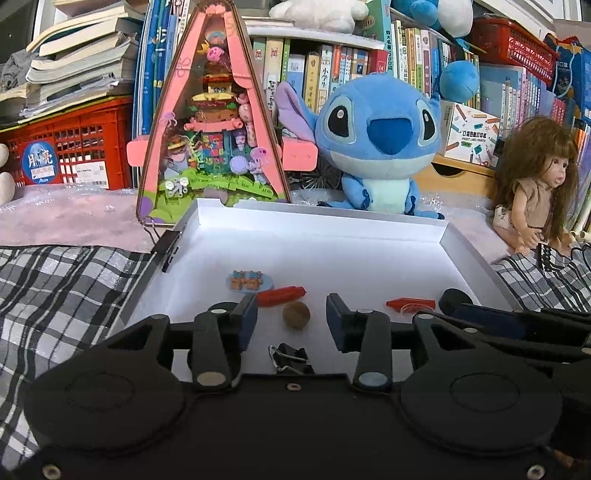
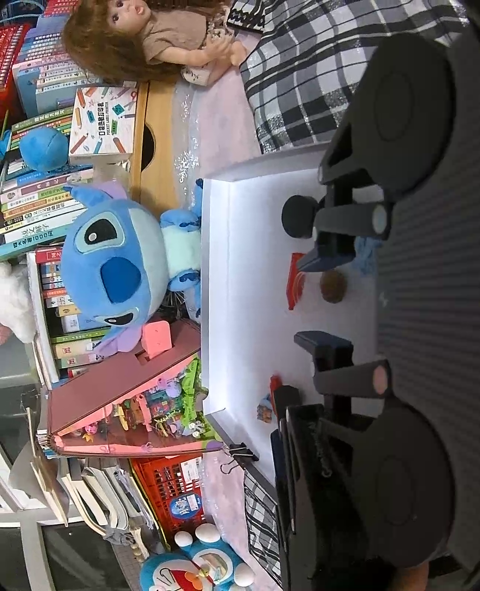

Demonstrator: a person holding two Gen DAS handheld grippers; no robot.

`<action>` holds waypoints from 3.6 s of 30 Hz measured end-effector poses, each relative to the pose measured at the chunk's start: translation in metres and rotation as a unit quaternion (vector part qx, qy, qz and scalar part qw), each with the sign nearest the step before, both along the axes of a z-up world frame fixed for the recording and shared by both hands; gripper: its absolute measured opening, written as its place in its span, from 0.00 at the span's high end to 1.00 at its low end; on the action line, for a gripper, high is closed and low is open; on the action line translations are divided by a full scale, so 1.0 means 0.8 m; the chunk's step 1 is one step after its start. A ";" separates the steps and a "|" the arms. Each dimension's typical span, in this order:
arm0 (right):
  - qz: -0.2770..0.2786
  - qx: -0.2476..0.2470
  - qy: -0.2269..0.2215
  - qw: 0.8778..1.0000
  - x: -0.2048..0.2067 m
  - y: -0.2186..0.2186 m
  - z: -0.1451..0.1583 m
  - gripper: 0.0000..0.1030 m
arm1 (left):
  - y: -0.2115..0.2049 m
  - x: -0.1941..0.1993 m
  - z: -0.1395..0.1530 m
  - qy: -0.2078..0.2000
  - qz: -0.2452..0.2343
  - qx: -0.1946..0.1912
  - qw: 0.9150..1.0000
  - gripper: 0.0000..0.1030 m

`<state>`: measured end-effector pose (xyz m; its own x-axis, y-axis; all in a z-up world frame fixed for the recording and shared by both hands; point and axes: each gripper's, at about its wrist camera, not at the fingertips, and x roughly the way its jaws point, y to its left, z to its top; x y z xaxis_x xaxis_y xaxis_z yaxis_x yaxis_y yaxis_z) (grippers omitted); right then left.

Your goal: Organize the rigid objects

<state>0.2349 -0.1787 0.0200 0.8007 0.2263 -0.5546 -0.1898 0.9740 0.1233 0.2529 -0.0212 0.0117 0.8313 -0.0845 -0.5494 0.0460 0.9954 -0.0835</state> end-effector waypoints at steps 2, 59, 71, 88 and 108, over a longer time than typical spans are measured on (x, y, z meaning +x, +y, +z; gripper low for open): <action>-0.001 -0.001 -0.002 1.000 -0.003 0.000 0.003 0.47 | 0.000 -0.005 0.004 -0.003 0.000 0.003 1.000 0.58; -0.073 -0.062 0.041 0.995 -0.126 0.003 -0.037 0.00 | 0.043 -0.141 -0.036 0.051 0.048 0.047 0.996 0.00; -0.073 -0.061 0.041 0.995 -0.126 0.002 -0.037 0.00 | 0.043 -0.142 -0.036 0.051 0.049 0.047 0.996 0.00; -0.073 -0.061 0.041 0.995 -0.126 0.001 -0.037 0.00 | 0.043 -0.141 -0.037 0.051 0.048 0.048 0.996 0.00; -0.073 -0.061 0.042 0.995 -0.126 0.001 -0.036 0.00 | 0.042 -0.141 -0.037 0.051 0.048 0.048 0.996 0.00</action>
<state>0.1343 -0.1777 -0.0092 0.7703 0.0378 -0.6365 -0.0396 0.9992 0.0114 0.1401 0.0127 -0.0178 0.7728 0.0507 -0.6326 -0.0544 0.9984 0.0135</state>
